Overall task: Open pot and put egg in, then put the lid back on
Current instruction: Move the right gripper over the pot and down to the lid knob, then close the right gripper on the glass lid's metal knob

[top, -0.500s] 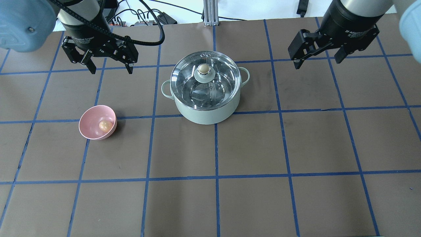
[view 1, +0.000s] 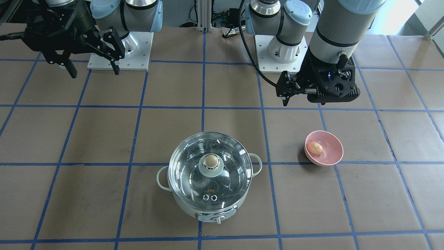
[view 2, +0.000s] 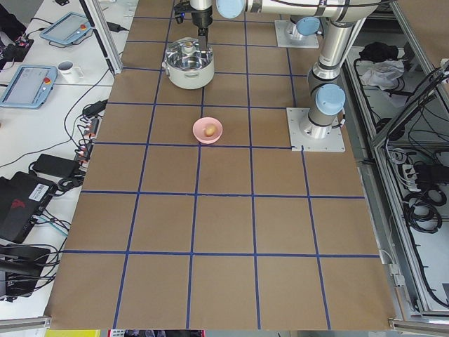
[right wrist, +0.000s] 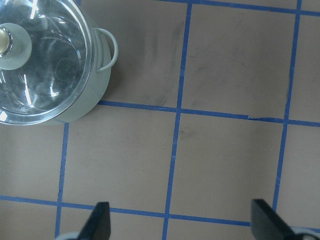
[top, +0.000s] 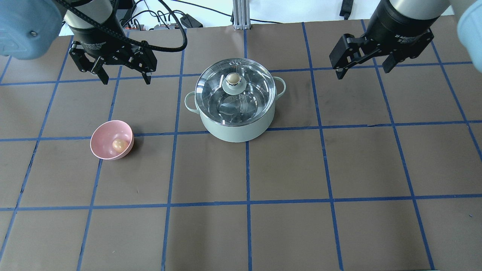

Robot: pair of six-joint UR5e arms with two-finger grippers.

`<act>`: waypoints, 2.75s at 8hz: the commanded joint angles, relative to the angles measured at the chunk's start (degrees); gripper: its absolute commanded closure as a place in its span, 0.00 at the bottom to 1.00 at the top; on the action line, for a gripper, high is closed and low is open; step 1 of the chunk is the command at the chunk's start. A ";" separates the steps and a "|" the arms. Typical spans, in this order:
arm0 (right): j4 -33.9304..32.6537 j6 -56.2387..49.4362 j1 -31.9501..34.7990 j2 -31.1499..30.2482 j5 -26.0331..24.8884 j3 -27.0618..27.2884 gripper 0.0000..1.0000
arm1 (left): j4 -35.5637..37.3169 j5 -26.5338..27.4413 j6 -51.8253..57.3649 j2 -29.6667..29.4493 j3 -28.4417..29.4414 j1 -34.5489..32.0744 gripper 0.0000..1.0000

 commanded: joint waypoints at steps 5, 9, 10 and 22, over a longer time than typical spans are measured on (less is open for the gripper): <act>-16.89 21.51 14.98 12.28 0.28 -2.81 0.00 | -0.02 0.03 1.00 0.01 -0.01 0.67 0.00; -29.72 32.82 20.82 25.92 -0.08 -5.81 0.00 | 0.07 0.03 1.00 0.01 -0.01 0.76 0.00; -31.75 34.57 20.82 27.94 -0.34 -6.16 0.00 | 0.07 0.03 1.00 0.01 -0.01 0.76 0.00; -33.88 39.68 22.31 31.22 -2.27 -5.99 0.19 | -0.02 0.12 1.35 0.09 -0.01 0.76 0.00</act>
